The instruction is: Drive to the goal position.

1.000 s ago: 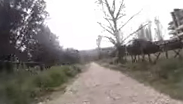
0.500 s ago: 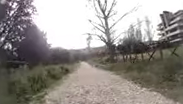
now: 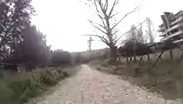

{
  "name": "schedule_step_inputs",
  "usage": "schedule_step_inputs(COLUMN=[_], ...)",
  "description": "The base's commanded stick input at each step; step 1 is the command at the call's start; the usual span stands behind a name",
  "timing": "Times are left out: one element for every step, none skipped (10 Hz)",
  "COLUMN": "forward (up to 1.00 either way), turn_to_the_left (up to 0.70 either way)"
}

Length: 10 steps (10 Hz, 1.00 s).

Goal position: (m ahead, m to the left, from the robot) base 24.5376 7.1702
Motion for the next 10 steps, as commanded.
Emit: schedule_step_inputs(forward=[1.00,1.00,1.00,1.00,1.00,1.00,1.00,1.00,1.00,1.00], turn_to_the_left=[0.00,0.00,0.00,0.00,0.00,0.00,0.00,0.00,0.00,0.00])
